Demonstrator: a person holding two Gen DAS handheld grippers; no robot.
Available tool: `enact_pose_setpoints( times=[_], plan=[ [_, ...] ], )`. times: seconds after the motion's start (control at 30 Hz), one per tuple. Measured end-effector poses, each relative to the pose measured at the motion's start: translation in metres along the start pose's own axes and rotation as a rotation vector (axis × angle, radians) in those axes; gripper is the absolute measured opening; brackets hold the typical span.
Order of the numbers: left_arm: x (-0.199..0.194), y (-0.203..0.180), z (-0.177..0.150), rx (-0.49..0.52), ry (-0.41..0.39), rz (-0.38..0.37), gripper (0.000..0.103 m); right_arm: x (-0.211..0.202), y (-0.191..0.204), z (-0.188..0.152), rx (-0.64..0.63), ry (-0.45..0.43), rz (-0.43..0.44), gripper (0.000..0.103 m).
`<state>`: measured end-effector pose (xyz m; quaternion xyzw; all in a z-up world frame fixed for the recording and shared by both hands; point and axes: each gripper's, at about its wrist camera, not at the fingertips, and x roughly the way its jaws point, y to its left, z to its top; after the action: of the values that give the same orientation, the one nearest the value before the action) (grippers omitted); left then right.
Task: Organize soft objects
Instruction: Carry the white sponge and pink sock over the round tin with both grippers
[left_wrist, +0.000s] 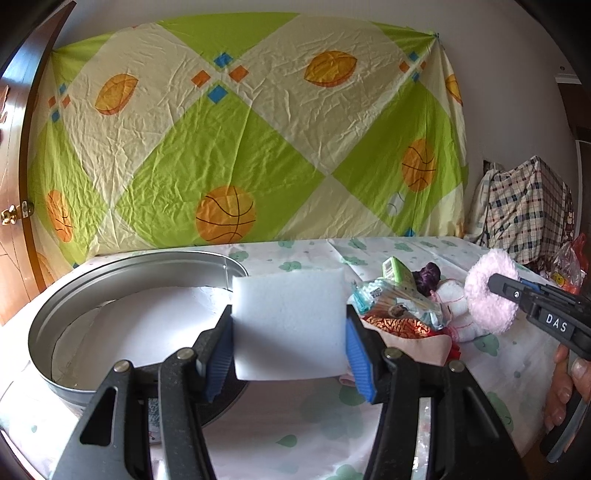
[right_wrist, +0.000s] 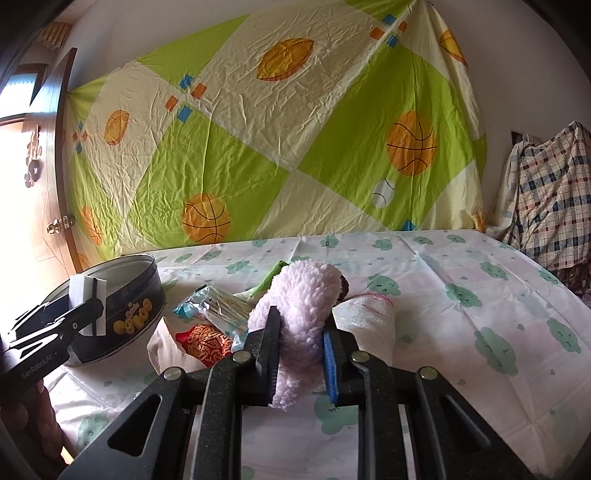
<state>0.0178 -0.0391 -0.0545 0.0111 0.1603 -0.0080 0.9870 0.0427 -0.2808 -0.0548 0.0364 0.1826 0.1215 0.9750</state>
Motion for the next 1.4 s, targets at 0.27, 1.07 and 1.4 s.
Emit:
enact_pose_setpoints(
  times=[0.27,1.07,1.4],
  plan=[
    [-0.002,0.007,0.000,-0.012,-0.004,0.012,0.055,0.002,0.024,0.000,-0.025,-0.016,0.039,0.021],
    [-0.016,0.039,-0.001,-0.058,-0.096,0.092,0.055,0.005,0.080,0.001,-0.066,-0.057,0.172,0.021],
    [-0.021,0.059,-0.003,-0.089,-0.118,0.129,0.055,0.008,0.112,-0.002,-0.099,-0.060,0.236,0.021]
  ],
)
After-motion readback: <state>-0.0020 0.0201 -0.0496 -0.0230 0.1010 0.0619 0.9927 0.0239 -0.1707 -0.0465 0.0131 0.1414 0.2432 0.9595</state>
